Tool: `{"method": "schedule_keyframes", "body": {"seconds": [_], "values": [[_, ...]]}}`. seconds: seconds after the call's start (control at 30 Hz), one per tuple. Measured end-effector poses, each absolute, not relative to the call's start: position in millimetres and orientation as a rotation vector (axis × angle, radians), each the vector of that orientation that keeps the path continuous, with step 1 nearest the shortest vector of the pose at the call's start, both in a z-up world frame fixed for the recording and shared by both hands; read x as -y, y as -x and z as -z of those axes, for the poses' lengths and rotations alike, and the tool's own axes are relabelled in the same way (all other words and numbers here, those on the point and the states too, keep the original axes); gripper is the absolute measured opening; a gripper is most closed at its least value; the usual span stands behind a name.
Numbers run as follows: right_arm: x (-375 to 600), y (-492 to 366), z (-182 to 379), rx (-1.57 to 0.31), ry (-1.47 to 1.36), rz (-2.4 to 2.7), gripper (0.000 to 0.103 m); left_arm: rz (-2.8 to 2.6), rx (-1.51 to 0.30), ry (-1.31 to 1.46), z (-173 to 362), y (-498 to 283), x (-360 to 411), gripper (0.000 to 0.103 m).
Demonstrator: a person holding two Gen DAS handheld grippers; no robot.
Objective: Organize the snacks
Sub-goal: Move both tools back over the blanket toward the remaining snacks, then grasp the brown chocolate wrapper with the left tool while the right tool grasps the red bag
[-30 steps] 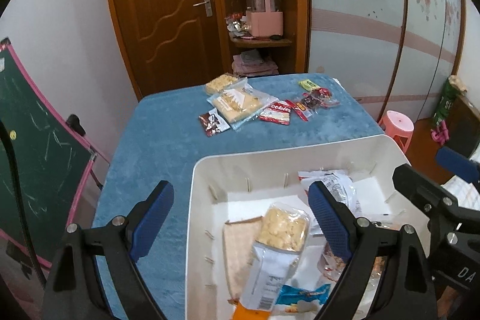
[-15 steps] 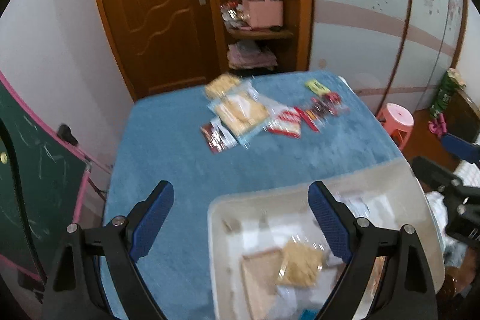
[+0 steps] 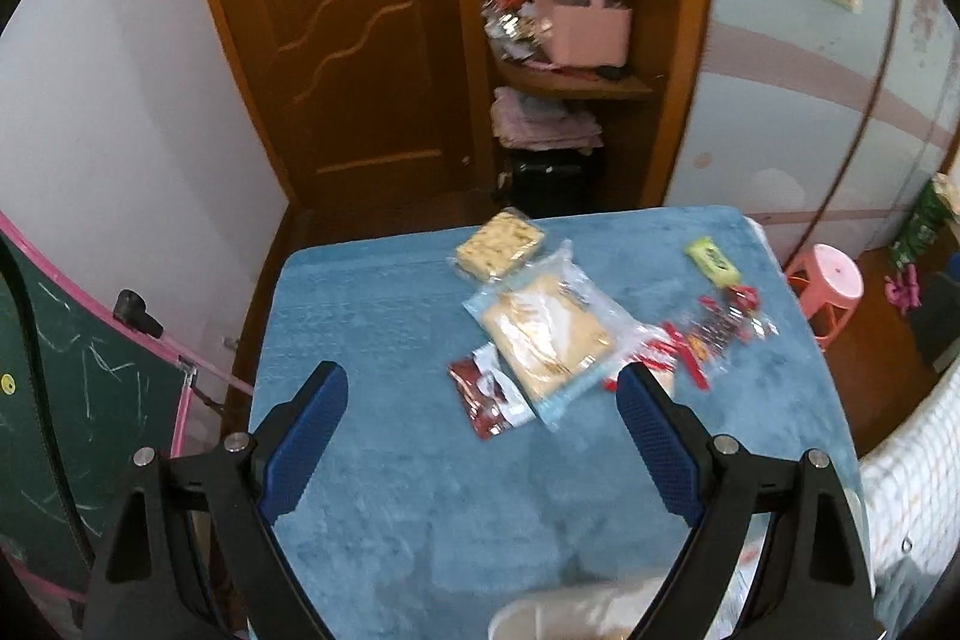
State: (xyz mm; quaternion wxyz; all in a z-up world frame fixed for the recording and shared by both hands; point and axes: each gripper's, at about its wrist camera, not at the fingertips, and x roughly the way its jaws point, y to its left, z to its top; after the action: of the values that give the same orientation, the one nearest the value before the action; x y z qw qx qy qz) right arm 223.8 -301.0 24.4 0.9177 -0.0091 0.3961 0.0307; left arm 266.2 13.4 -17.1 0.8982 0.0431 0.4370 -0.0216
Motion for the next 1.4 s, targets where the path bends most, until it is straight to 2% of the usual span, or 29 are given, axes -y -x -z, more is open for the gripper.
{"method": "schedule_keyframes", "body": {"seconds": [0.13,0.33,0.5,0.63,0.77,0.87,1.07,1.3,1.33,1.4], "values": [[320,-275,-4,-0.869,0.008,-0.039,0.085,-0.005,-0.980,-0.051,44,-318,-23,0.090],[345,-348,70,-1.043,-0.063,-0.011,0.085,-0.082,-1.087,-0.020,105,-376,-35,0.089],[357,-379,139,-1.175,-0.114,0.018,0.085,-0.115,-1.188,-0.001,162,-401,-40,0.086],[359,-389,173,-1.238,-0.167,0.007,0.082,-0.113,-1.256,0.044,193,-409,-40,0.081],[357,-395,192,-1.279,-0.188,-0.028,0.081,-0.112,-1.280,0.065,207,-414,-40,0.081],[352,-398,205,-1.307,-0.185,-0.048,0.072,-0.125,-1.282,0.081,214,-416,-40,0.081],[361,-397,210,-1.312,-0.238,-0.070,0.061,-0.108,-1.357,0.123,233,-410,-45,0.081],[360,-398,211,-1.304,-0.200,-0.073,0.060,-0.113,-1.363,0.100,243,-401,-39,0.080],[359,-399,211,-1.307,-0.193,-0.069,0.060,-0.108,-1.360,0.098,242,-400,-37,0.074],[357,-399,211,-1.314,-0.175,-0.062,0.056,-0.093,-1.341,0.075,238,-396,-30,0.049]]}}
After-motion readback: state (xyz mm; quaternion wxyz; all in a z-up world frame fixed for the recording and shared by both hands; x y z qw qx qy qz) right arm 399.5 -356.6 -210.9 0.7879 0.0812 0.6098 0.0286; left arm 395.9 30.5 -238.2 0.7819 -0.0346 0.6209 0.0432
